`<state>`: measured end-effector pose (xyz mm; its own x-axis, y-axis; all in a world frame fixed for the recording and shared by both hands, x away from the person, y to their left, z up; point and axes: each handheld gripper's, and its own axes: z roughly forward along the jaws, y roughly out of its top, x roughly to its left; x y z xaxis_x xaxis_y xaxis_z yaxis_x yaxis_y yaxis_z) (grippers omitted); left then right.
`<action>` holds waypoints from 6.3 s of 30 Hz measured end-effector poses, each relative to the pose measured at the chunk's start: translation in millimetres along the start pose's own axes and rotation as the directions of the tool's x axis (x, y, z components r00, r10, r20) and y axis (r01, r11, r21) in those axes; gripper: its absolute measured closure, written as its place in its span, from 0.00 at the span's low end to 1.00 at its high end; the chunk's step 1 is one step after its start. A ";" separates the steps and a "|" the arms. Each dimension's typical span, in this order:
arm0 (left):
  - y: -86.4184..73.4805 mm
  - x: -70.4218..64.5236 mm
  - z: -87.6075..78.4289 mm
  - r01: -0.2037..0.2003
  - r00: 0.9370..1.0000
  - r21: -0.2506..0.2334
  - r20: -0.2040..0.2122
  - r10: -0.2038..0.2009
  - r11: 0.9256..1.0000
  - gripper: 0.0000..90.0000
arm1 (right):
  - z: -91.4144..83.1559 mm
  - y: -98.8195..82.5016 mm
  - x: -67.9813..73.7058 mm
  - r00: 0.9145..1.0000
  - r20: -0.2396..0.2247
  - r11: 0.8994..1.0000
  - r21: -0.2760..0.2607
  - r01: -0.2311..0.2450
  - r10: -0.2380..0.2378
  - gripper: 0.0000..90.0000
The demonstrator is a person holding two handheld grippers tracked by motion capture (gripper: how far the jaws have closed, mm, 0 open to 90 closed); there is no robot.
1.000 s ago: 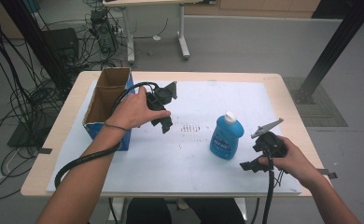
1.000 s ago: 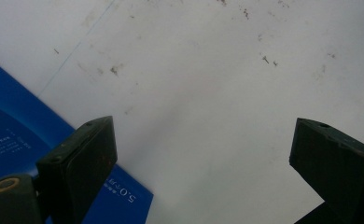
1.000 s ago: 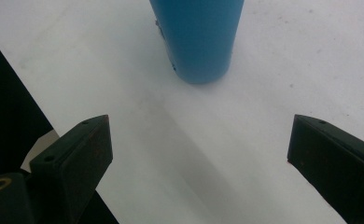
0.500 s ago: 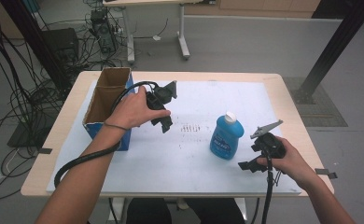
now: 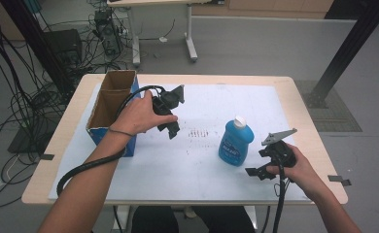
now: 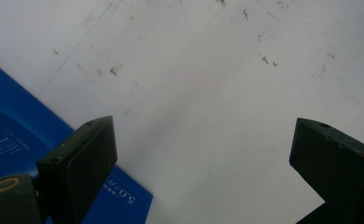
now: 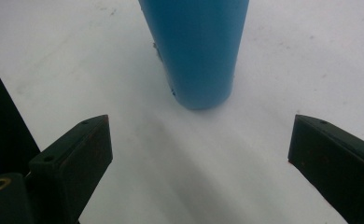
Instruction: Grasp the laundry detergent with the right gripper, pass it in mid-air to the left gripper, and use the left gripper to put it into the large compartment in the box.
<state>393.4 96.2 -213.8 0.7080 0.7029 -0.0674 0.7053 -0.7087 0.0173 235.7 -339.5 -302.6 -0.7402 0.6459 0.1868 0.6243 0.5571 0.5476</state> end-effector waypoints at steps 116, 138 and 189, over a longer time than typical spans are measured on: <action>-2.0 -6.4 1.0 -0.003 1.000 -0.008 -0.004 0.003 1.000 0.09 | 19.1 -52.9 -9.5 0.998 -0.020 0.974 -0.218 0.053 -0.059 0.05; -0.5 -7.1 2.4 -0.006 1.000 -0.008 -0.003 0.006 1.000 0.09 | 19.7 -53.6 -10.2 0.998 -0.023 0.974 -0.220 0.048 -0.054 0.05; -2.6 -4.9 6.3 -0.006 1.000 -0.003 0.003 0.006 1.000 0.09 | 26.1 -51.3 -9.2 0.998 -0.031 0.972 -0.229 0.043 -0.051 0.04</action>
<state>387.8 94.2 -219.9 0.7121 0.6986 -0.0704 0.7012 -0.7127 0.0202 217.0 -360.3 -353.7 -0.7787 0.5998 0.1840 0.5181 0.4496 0.7276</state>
